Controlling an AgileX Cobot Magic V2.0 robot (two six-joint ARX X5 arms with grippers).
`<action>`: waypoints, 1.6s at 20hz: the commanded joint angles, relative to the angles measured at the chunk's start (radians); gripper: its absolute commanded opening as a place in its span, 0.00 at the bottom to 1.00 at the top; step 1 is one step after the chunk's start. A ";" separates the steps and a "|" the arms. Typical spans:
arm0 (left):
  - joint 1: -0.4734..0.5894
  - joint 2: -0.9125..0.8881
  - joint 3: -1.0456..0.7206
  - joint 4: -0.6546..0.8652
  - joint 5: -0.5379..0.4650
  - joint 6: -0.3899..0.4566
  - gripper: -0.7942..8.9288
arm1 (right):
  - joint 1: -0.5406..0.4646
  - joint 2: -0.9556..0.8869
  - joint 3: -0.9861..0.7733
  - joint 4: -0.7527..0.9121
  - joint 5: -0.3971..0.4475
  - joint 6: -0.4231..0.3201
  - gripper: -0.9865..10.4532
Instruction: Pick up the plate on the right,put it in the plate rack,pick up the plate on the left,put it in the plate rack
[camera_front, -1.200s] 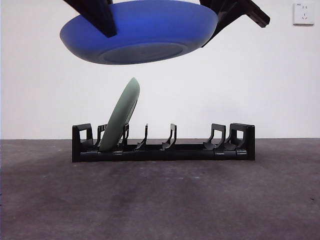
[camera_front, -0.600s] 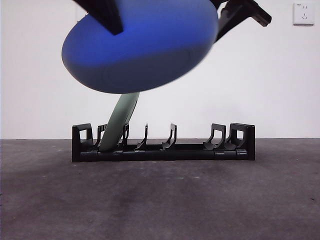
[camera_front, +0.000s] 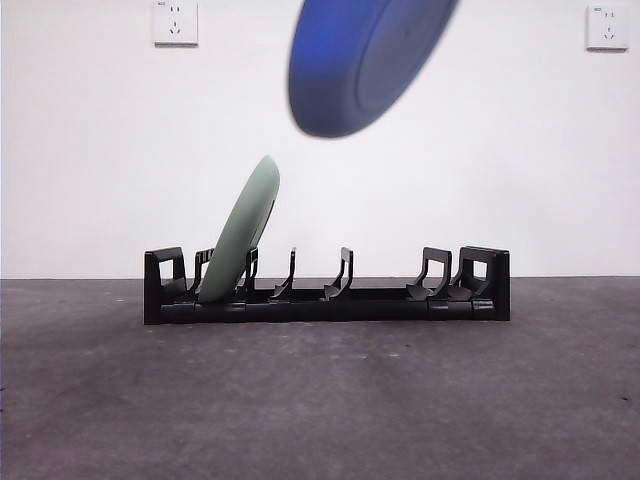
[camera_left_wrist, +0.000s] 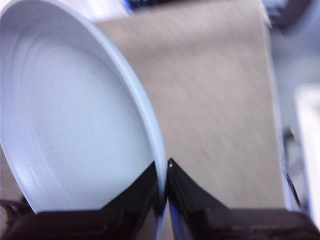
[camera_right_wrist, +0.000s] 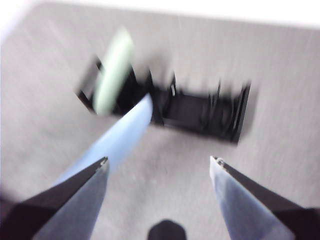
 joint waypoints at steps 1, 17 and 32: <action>0.044 0.027 -0.003 0.168 0.003 -0.179 0.07 | 0.000 -0.068 -0.005 0.000 0.004 -0.006 0.39; 0.184 0.372 -0.002 0.685 -0.182 -0.510 0.07 | 0.000 -0.173 -0.006 -0.169 -0.023 -0.022 0.39; 0.252 0.567 -0.002 0.729 -0.181 -0.529 0.07 | 0.000 -0.173 -0.006 -0.170 -0.094 -0.022 0.39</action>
